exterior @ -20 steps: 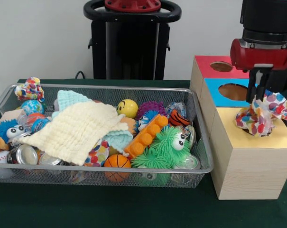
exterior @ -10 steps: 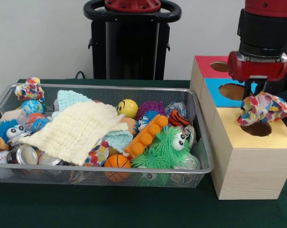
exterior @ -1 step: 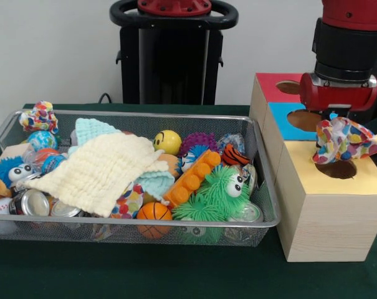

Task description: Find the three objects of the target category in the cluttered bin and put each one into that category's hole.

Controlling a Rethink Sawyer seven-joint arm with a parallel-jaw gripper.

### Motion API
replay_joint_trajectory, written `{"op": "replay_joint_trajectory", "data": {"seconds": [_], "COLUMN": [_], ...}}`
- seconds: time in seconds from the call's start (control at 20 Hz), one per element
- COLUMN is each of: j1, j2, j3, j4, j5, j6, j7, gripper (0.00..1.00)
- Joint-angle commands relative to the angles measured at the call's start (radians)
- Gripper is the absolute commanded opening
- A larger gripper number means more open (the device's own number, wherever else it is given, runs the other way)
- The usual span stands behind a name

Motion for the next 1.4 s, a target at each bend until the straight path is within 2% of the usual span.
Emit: {"op": "replay_joint_trajectory", "data": {"seconds": [0.05, 0.35, 0.85, 1.25, 1.4], "j1": [-0.011, -0.031, 0.001, 0.010, 0.015], "j2": [0.037, 0.067, 0.150, 0.177, 0.196], "j3": [0.014, 0.034, 0.011, 0.001, -0.011], "j4": [0.026, -0.014, -0.072, -0.090, -0.108], "j5": [0.004, 0.011, 0.012, 0.019, 0.018], "j6": [-0.056, -0.069, -0.128, -0.140, -0.112], "j7": [0.181, 0.164, 0.199, 0.201, 0.195], "gripper": [0.00, 0.00, 0.00, 0.00, 0.00]}}
